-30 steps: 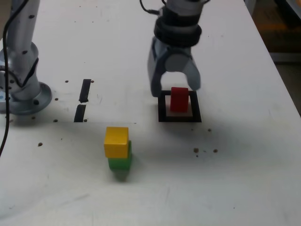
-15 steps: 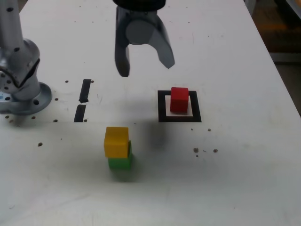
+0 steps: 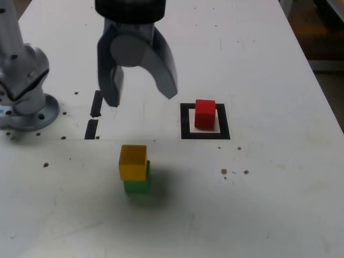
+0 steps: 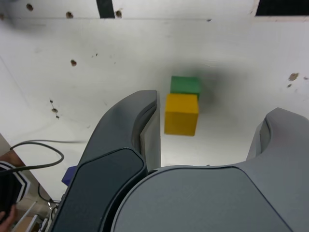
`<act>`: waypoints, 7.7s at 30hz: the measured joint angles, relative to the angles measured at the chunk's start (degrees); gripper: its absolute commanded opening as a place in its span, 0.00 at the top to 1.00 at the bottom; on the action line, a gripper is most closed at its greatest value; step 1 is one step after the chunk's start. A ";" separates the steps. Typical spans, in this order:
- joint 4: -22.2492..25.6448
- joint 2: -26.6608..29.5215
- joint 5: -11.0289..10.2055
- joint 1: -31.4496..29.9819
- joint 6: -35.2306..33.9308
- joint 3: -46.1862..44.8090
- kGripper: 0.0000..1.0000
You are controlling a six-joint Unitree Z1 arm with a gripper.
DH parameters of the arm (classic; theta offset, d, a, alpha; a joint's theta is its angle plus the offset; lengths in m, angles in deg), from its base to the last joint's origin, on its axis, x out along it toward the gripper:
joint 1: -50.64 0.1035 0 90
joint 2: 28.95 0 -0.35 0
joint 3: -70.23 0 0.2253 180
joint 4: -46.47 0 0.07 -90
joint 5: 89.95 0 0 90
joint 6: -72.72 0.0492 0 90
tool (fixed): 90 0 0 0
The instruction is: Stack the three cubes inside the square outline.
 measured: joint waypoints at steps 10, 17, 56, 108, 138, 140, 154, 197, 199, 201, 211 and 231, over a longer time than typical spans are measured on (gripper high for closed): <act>-1.29 0.57 0.10 -7.60 -8.81 -3.87 0.25; -4.82 0.04 0.34 -9.52 -11.01 -6.65 0.25; -17.94 -7.36 1.21 -11.44 -11.29 -12.40 0.21; -6.43 -11.29 -8.30 0.03 -2.29 10.03 0.68; -7.33 -22.48 -6.17 15.60 13.41 12.35 0.68; -7.48 -22.79 -6.17 16.18 13.95 12.15 0.68; -8.59 -23.45 -6.26 18.48 15.46 11.29 0.66; -10.71 -17.72 -6.11 18.48 17.03 5.42 0.09; -10.47 -16.53 -6.22 18.44 16.78 4.63 0.09; -10.28 -14.70 -6.32 18.18 16.42 4.03 0.09; -9.76 -4.67 -5.30 12.40 12.92 1.37 0.03; -12.51 -3.24 0.11 -4.12 2.33 -2.10 0.01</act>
